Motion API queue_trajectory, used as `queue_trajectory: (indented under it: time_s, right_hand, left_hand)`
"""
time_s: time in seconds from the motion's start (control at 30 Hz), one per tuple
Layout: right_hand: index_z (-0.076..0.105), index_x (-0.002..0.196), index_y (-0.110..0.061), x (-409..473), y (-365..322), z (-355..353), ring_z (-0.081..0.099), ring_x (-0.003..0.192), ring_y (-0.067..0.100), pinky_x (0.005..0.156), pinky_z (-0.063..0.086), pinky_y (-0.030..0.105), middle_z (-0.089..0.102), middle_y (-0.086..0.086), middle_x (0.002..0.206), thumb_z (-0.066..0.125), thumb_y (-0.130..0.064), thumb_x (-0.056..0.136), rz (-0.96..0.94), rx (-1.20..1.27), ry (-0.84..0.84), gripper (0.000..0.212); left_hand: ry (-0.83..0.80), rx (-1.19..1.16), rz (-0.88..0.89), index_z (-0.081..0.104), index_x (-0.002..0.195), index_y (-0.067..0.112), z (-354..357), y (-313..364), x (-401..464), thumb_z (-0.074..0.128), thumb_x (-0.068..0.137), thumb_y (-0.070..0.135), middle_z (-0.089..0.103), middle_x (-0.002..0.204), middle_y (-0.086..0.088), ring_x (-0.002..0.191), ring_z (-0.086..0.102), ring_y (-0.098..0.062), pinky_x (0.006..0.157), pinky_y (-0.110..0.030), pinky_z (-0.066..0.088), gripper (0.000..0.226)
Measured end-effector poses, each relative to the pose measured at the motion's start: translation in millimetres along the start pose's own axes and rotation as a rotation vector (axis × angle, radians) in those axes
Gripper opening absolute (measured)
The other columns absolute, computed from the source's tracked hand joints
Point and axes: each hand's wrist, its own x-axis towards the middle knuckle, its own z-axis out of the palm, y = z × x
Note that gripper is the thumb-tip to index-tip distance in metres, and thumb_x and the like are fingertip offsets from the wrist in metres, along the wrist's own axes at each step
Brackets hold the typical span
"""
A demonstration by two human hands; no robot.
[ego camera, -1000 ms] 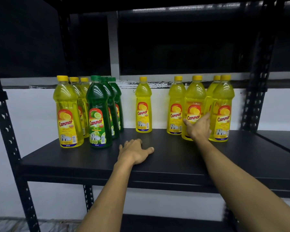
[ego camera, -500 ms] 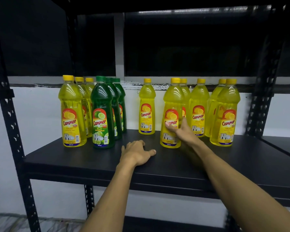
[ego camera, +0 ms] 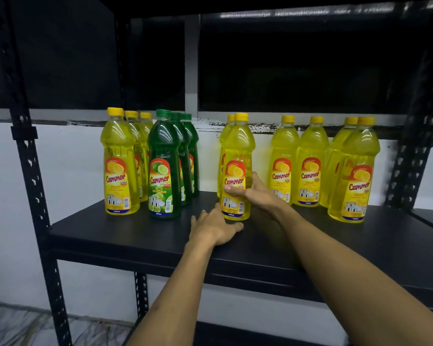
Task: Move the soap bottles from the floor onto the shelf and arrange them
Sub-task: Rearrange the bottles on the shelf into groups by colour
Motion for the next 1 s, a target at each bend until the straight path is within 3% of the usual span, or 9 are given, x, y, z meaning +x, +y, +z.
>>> queue_trajectory:
  time_s: [0.1,0.23,0.43,0.73,0.93,1.0]
  right_hand:
    - [0.038,0.135,-0.021,7,0,10,0.067,0.107,0.02,0.086,0.059,0.039,0.063,0.003,0.123,0.087,-0.032,0.077,0.014,0.064,-0.019,0.077]
    - [0.036,0.136,-0.021,15,1,15,0.067,0.103,0.017,0.073,0.056,0.029,0.063,0.002,0.121,0.087,-0.028,0.078,0.02,0.105,-0.03,0.078]
    - [0.035,0.139,-0.021,34,12,21,0.067,0.108,0.021,0.089,0.058,0.04,0.063,0.003,0.126,0.086,-0.031,0.079,0.003,0.15,-0.019,0.08]
    - [0.042,0.135,-0.023,46,22,26,0.069,0.107,0.021,0.094,0.058,0.046,0.066,0.001,0.123,0.085,-0.034,0.079,-0.031,0.197,0.017,0.072]
    - [0.045,0.136,-0.018,42,23,28,0.071,0.107,0.023,0.094,0.058,0.05,0.068,0.004,0.122,0.09,-0.054,0.06,-0.029,0.19,0.038,0.095]
    - [0.041,0.136,-0.019,41,23,28,0.07,0.108,0.023,0.095,0.058,0.051,0.066,0.004,0.124,0.09,-0.053,0.063,-0.028,0.198,0.045,0.094]
  left_hand:
    - [0.033,-0.034,-0.042,0.032,0.152,0.023,4,-3,6,0.062,0.077,0.072,0.047,0.152,-0.007,0.146,0.036,-0.029,0.123,-0.05,0.019,0.094]
    - [0.037,-0.024,-0.047,0.021,0.158,0.02,5,0,6,0.062,0.079,0.07,0.036,0.16,-0.007,0.151,0.027,-0.027,0.125,-0.048,0.012,0.101]
    - [0.01,0.012,-0.036,0.014,0.161,0.017,3,4,2,0.059,0.087,0.065,0.025,0.165,-0.007,0.155,0.014,-0.025,0.126,-0.047,0.006,0.099]
    - [0.006,0.034,-0.037,0.027,0.157,0.022,5,1,8,0.056,0.086,0.068,0.034,0.161,-0.007,0.153,0.019,-0.025,0.125,-0.048,0.009,0.09]
    - [0.005,0.037,-0.026,0.03,0.156,0.025,5,-1,8,0.055,0.086,0.07,0.037,0.16,-0.007,0.153,0.02,-0.025,0.124,-0.049,0.011,0.087]
    - [0.004,0.037,-0.026,0.031,0.155,0.027,6,-2,9,0.055,0.085,0.07,0.038,0.159,-0.006,0.153,0.021,-0.025,0.124,-0.049,0.011,0.086]
